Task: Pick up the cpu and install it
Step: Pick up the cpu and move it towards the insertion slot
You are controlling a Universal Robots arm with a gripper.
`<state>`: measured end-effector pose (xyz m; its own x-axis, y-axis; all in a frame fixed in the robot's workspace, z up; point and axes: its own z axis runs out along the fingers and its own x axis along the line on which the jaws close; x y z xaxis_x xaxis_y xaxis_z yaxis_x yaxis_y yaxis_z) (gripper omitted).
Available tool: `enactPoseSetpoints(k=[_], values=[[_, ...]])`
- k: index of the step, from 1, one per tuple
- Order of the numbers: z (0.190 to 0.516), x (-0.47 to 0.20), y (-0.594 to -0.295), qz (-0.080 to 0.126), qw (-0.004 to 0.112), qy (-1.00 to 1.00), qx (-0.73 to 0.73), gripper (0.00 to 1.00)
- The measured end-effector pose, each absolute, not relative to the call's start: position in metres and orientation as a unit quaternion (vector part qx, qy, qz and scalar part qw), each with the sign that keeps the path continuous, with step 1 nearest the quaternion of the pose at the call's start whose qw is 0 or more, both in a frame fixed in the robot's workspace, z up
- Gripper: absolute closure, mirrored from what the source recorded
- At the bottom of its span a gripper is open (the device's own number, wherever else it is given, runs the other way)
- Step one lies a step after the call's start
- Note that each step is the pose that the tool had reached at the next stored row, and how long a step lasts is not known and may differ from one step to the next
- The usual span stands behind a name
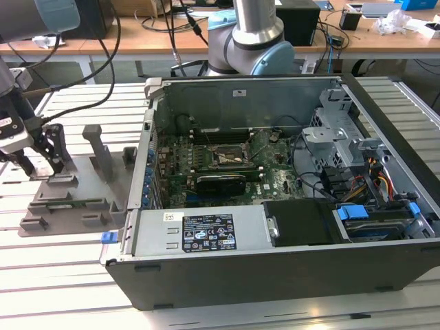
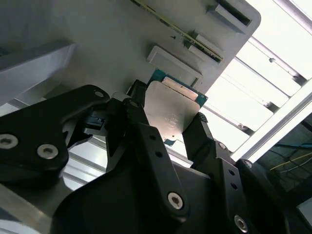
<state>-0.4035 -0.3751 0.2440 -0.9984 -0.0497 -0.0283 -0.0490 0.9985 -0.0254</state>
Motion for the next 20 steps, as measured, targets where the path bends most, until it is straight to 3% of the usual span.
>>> enactPoseSetpoints(k=[20], values=[[0.295, -0.403, -0.375, -0.012, 0.014, 1.000, -0.025, 0.45]])
